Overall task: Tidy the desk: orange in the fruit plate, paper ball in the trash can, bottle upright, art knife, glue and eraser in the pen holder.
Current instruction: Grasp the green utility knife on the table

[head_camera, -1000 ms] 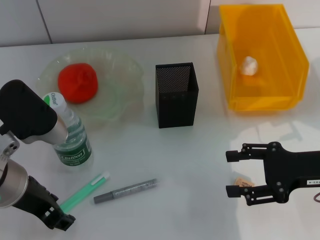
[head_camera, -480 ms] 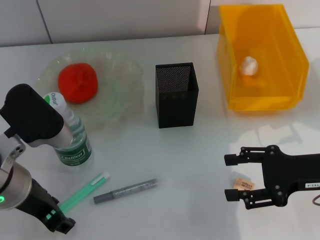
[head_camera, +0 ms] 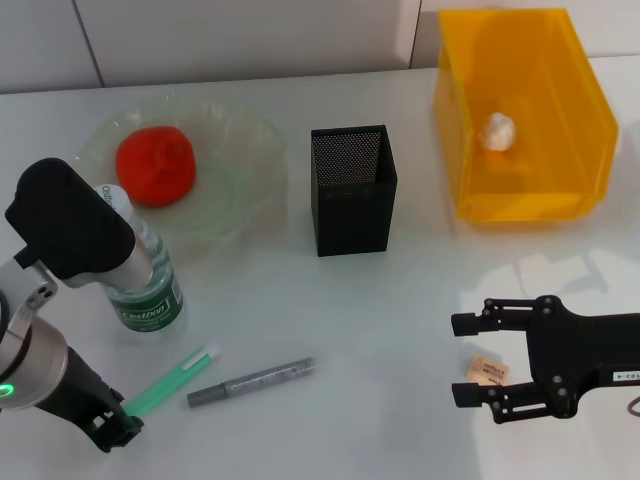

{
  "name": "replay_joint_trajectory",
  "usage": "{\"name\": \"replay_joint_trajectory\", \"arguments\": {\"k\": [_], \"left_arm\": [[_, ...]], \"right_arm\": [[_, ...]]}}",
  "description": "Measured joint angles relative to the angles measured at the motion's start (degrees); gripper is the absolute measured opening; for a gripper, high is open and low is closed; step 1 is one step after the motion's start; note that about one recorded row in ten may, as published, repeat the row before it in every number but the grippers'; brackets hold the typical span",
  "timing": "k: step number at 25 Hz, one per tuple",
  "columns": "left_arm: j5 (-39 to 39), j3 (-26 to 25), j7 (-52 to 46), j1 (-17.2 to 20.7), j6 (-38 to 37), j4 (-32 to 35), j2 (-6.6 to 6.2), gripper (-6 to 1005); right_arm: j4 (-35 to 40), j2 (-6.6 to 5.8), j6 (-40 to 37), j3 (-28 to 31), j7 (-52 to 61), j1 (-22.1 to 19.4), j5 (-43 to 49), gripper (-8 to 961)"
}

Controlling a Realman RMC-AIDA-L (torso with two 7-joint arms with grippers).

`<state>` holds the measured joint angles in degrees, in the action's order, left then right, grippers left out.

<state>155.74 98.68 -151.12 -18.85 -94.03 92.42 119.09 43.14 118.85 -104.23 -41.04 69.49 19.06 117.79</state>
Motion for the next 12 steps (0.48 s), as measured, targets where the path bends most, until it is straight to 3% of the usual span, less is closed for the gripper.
{"name": "replay_joint_trajectory", "arguments": {"k": [5,12], "left_arm": [[0.3,0.4,-0.1,0.0,0.1,-0.2,0.00,236],[0.3,0.5,-0.1,0.4,-0.6,0.7,0.00,238]], "right_arm": [[-0.1,0.08,0.0,0.0,0.1,0.0,0.3,778],[-0.1,0.07,-0.3,0.0,0.1,-0.1,0.4,778]]}}
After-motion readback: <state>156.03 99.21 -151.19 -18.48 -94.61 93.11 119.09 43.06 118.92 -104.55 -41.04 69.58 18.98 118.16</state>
